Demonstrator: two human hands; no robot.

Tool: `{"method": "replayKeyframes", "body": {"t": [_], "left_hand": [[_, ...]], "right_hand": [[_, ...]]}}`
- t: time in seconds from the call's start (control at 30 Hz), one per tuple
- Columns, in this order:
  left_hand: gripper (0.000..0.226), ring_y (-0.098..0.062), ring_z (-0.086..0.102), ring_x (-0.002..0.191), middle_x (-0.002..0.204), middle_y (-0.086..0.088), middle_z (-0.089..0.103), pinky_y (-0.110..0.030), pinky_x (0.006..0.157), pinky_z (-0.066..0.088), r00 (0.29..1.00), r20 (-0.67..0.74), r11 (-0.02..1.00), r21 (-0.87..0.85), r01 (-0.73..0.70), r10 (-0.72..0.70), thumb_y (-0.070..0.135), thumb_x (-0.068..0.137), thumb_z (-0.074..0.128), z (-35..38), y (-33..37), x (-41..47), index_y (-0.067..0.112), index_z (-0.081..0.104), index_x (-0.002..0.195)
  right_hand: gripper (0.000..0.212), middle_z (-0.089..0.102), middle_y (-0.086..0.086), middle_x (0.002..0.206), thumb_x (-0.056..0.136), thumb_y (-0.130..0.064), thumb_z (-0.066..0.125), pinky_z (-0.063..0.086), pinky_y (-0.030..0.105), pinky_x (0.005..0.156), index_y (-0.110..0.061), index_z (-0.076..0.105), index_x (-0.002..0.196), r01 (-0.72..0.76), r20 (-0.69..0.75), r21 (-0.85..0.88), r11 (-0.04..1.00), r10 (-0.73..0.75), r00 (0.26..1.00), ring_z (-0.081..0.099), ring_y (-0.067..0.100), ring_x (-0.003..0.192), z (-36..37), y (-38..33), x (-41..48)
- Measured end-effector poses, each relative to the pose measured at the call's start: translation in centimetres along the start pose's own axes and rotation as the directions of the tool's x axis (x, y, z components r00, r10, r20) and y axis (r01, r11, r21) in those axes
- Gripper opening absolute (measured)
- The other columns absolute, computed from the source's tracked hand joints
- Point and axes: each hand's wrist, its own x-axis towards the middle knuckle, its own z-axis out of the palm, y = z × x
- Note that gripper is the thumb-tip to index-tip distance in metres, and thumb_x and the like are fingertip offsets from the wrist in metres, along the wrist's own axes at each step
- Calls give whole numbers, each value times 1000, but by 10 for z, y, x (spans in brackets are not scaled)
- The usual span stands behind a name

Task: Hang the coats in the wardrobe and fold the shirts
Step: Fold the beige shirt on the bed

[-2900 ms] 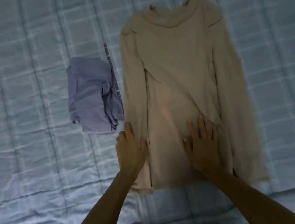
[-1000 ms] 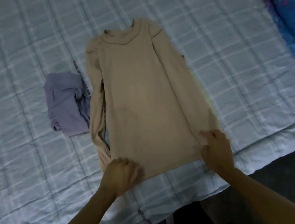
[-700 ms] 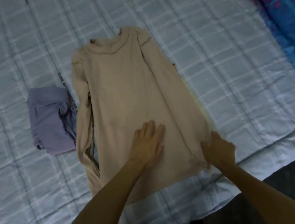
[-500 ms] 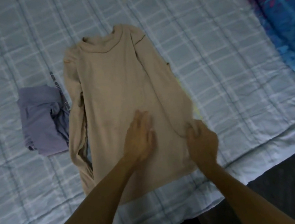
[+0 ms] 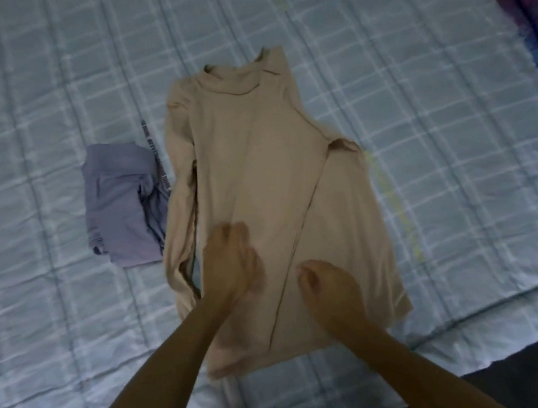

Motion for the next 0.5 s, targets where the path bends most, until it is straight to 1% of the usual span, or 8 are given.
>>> {"method": "replayKeyframes", "body": {"t": [0.07, 0.13, 0.2, 0.27, 0.3, 0.37, 0.43, 0.5], "left_hand": [[33, -28, 49, 93, 111, -12, 50, -39, 78, 45, 993, 28, 989, 89, -117, 114, 24, 79, 51, 12, 5, -2, 12, 54, 110], [40, -29, 45, 108, 124, -13, 46, -38, 86, 40, 988, 87, 978, 152, -142, 130, 27, 80, 51, 22, 8, -4, 16, 50, 119], [45, -31, 40, 120, 134, -15, 42, -40, 94, 36, 986, 121, 975, 179, -132, 111, 29, 82, 50, 29, 7, -6, 17, 47, 126], [49, -33, 39, 124, 138, -17, 41, -42, 98, 35, 983, 141, 971, 189, -146, 120, 30, 83, 48, 30, 7, -8, 15, 47, 129], [51, -34, 39, 125, 139, -18, 40, -43, 100, 35, 980, 154, 971, 188, -151, 123, 30, 83, 47, 29, 6, -9, 13, 47, 131], [51, -36, 38, 127, 141, -20, 39, -45, 101, 34, 975, 181, 975, 158, -159, 129, 28, 85, 51, 26, 4, -9, 11, 46, 133], [47, -36, 41, 126, 140, -20, 41, -43, 100, 36, 970, 190, 980, 100, -170, 149, 25, 88, 53, 22, 1, -10, 10, 48, 133], [41, -33, 49, 117, 132, -17, 50, -37, 97, 39, 977, 153, 989, -16, -149, 149, 25, 91, 47, 15, -4, -10, 9, 53, 129]], "right_hand": [[29, 59, 7, 113, 88, -26, 54, 44, 37, 91, -17, 61, 114, -100, -256, -5, 995, 96, 962, 54, 25, 103, -15, 23, 10], [51, 49, 13, 128, 81, -25, 62, 41, 46, 98, -13, 50, 130, -308, -389, -11, 951, 280, 878, 47, 32, 114, -29, 47, 17], [70, 43, 18, 136, 80, -31, 64, 35, 50, 100, -13, 35, 141, -512, -340, 34, 859, 491, 802, 43, 37, 121, -36, 64, 16], [75, 44, 19, 137, 83, -38, 62, 34, 50, 100, -14, 26, 145, -608, -216, 42, 793, 601, 770, 44, 39, 122, -36, 74, 12], [73, 48, 18, 136, 85, -39, 60, 35, 48, 99, -13, 27, 145, -616, -167, 57, 786, 616, 770, 47, 39, 120, -36, 76, 11], [56, 58, 16, 124, 87, -34, 56, 40, 41, 91, -11, 42, 136, -547, -135, 162, 821, 568, 812, 55, 38, 112, -36, 70, 9], [38, 65, 15, 107, 88, -26, 53, 40, 31, 77, -9, 56, 121, -398, -220, 243, 884, 450, 865, 60, 35, 99, -39, 45, 4], [30, 69, 14, 94, 88, -18, 54, 37, 25, 68, -11, 63, 116, -247, -293, 248, 937, 316, 903, 63, 32, 87, -34, 5, -5]]}}
